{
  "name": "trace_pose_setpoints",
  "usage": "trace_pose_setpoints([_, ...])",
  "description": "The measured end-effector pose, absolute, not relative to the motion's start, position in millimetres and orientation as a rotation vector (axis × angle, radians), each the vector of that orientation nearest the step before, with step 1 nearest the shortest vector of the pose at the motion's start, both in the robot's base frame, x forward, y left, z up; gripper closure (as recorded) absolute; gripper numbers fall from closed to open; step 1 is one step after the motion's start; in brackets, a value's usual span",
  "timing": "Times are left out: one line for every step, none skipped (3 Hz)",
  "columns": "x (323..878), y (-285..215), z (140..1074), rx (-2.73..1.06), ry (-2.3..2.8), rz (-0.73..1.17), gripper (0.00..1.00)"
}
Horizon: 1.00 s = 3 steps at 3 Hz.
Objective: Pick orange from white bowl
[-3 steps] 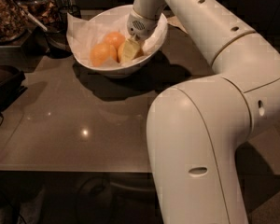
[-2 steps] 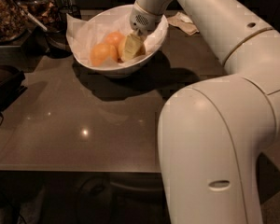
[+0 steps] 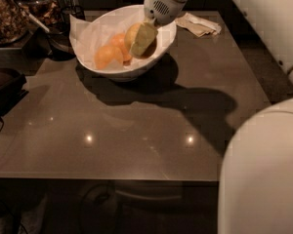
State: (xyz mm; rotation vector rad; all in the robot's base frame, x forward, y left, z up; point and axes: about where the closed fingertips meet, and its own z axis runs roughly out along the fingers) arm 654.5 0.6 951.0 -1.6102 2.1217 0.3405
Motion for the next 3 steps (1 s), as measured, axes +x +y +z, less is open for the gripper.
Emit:
trace_pose_setpoints([654.5,4.1,950.7,-1.614,2.125,0.337,1.00])
trace_pose_setpoints([636.5,4.9,959.7,-1.611,2.129,0.367,1.00])
trace_pose_setpoints([600.7,-5.0,968.2,-1.563,2.134,0.422,1.00])
